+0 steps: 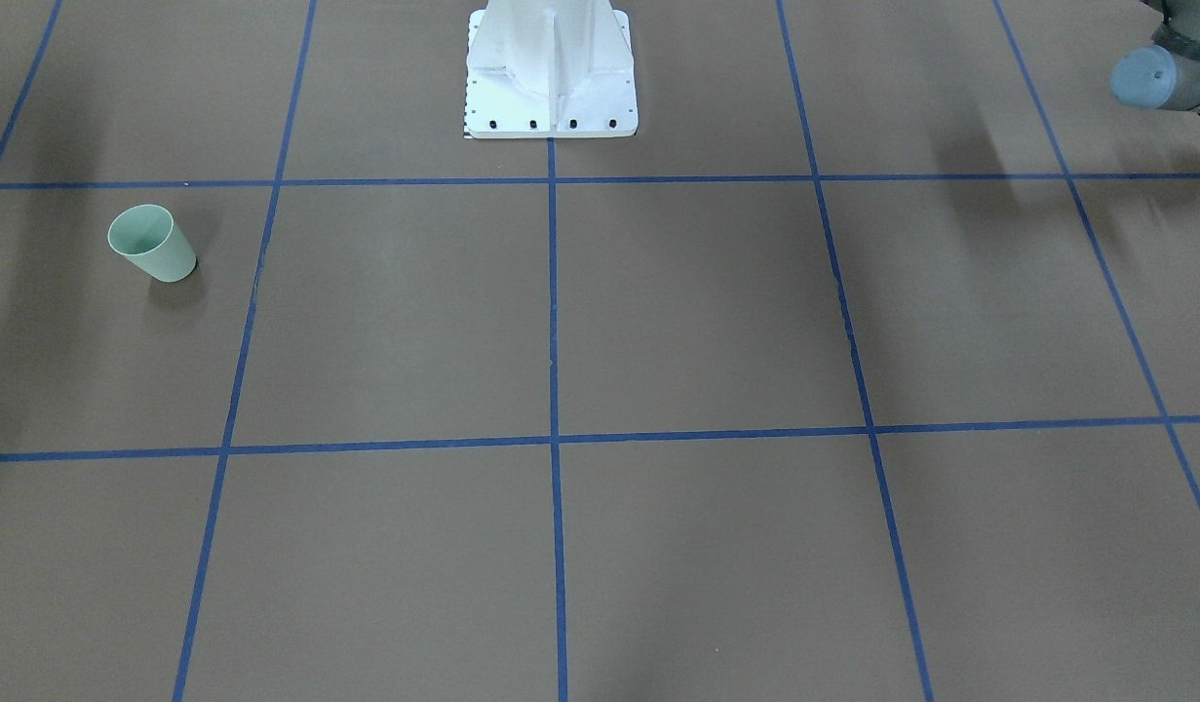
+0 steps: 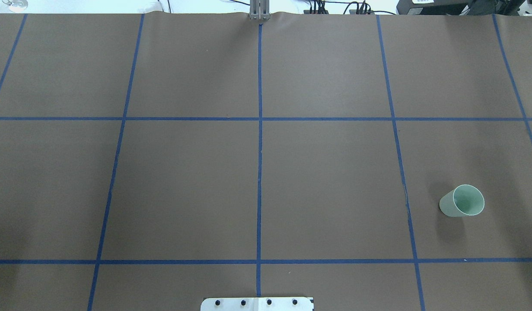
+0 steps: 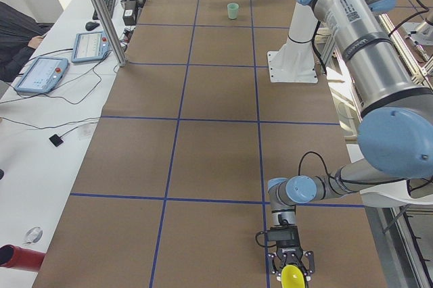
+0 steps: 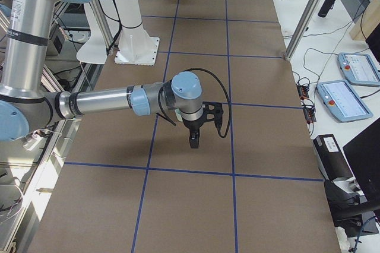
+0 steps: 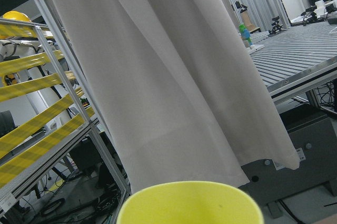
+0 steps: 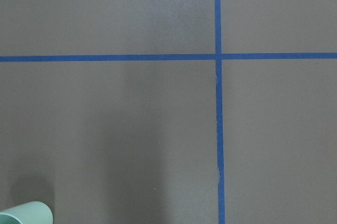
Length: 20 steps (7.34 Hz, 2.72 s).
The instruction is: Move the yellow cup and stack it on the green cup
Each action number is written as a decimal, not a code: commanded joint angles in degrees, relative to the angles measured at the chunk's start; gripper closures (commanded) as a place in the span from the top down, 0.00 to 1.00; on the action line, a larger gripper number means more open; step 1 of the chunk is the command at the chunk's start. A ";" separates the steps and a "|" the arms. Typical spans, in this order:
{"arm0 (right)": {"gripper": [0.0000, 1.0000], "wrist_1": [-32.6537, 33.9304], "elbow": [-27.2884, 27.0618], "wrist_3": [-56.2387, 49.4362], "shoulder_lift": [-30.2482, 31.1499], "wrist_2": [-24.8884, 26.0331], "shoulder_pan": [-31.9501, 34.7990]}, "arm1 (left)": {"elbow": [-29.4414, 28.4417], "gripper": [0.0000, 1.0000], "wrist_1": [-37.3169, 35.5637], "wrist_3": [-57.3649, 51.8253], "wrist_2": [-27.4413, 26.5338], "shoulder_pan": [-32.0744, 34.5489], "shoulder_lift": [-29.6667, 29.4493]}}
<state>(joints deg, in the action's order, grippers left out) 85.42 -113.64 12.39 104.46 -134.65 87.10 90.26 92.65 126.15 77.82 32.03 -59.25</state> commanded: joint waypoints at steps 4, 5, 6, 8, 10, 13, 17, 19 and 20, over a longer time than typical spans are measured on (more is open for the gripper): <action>1.00 0.09 0.44 0.09 -1.88 0.00 0.00 | -1.93 0.03 1.22 -46.10 -15.33 34.75 -25.52; 1.00 0.09 0.70 0.09 -2.06 0.09 0.00 | -1.84 0.03 1.57 -51.82 -15.33 34.68 -27.83; 1.00 0.09 0.79 0.09 -2.41 0.09 0.00 | -2.36 0.03 3.23 -57.88 -15.24 34.76 -32.72; 1.00 0.44 1.31 -0.17 -5.22 0.18 -0.09 | -2.10 0.02 13.02 -59.61 -14.45 34.59 -38.72; 1.00 0.53 1.32 -0.35 -6.80 0.44 -1.40 | -2.54 0.00 32.84 -65.47 -5.37 34.33 -39.80; 1.00 0.27 3.16 0.96 -8.31 -0.25 -2.11 | -1.92 0.00 47.74 -81.63 14.04 33.80 -43.21; 1.00 -0.78 3.51 10.04 -8.39 -6.75 -2.63 | -2.28 0.00 65.24 -82.90 42.23 30.82 -47.89; 1.00 -6.84 8.66 21.30 -19.13 -5.89 -8.68 | -2.01 0.00 71.41 -82.90 42.50 25.28 -48.85; 1.00 -6.85 11.31 24.23 -25.56 -5.80 -12.01 | -1.58 0.00 73.88 -82.82 44.16 24.32 -50.33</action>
<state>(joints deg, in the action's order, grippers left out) 79.63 -105.71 31.67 86.47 -140.50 78.72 88.31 162.96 43.27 120.44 57.97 -108.22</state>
